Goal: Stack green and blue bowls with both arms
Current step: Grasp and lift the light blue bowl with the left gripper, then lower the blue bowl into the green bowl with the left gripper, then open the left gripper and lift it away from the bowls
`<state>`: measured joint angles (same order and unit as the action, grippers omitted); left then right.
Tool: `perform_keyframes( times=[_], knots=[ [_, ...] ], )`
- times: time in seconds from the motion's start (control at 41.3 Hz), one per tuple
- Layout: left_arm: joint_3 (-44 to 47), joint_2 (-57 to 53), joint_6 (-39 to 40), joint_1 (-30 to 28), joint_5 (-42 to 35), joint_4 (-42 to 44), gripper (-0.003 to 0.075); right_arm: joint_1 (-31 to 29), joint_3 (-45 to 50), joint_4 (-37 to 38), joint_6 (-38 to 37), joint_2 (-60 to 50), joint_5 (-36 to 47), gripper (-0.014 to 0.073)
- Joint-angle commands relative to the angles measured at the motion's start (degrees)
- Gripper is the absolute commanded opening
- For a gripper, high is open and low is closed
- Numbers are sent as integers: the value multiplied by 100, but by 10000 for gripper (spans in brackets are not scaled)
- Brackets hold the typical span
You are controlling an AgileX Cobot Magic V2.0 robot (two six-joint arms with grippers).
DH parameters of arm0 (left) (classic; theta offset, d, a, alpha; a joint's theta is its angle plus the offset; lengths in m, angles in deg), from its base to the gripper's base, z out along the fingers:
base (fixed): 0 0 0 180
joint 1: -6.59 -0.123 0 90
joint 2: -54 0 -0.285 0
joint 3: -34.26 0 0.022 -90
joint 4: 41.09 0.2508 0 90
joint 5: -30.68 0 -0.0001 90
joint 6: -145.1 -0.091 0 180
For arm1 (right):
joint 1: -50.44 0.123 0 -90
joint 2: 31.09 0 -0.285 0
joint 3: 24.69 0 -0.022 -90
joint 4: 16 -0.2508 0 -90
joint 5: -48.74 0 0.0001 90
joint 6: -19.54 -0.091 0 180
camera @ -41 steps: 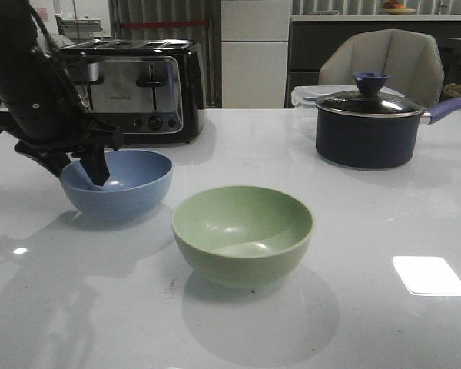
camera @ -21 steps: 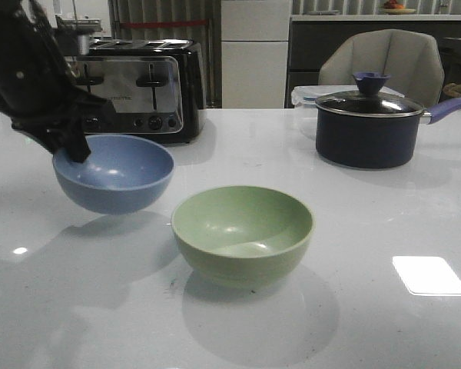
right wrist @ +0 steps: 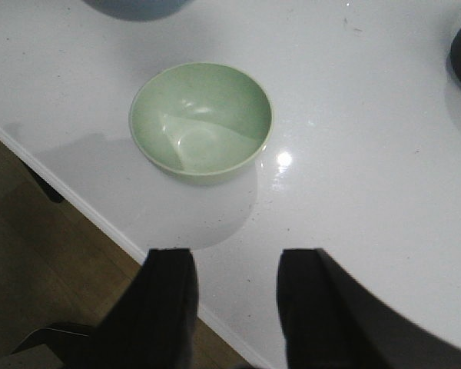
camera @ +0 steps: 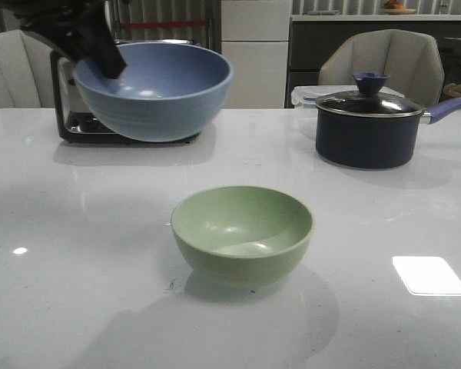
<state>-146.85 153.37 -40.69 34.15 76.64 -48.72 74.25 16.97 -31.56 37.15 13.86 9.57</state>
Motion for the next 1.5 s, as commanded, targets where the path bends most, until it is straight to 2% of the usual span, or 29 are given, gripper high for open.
perform_keyframes(
  times=[0.0, 0.218, 0.557, 0.824, 0.896, 1.066, 1.114, 1.163, 1.478],
  knots=[
    [-164, -141, -10, 380, -314, -129, 93, -2, -146, -66, 73, -22, 360, 386],
    [-164, 350, -10, 766, -483, -355, 93, -2, -146, -66, 73, -22, 360, 386],
    [-164, 1185, -10, 777, -856, -669, 93, -2, -146, -66, 73, -22, 360, 386],
    [-164, 1384, -10, 777, -940, -669, 101, -2, -146, -66, 73, -22, 360, 386],
    [-164, 1384, -10, 777, -929, -669, 148, -2, -146, -66, 73, -22, 360, 386],
    [-173, 1369, -10, 777, -845, -669, 382, -2, -146, -66, 73, -22, 360, 386],
    [-173, 1308, -10, 777, -845, -657, 420, -2, -146, -66, 73, -22, 360, 386],
    [-173, 1190, -10, 766, -855, -628, 438, -2, -146, -66, 73, -22, 360, 386],
    [134, -369, -10, 766, -722, -23, 437, -2, -146, -66, 73, -22, 360, 386]
  ],
)
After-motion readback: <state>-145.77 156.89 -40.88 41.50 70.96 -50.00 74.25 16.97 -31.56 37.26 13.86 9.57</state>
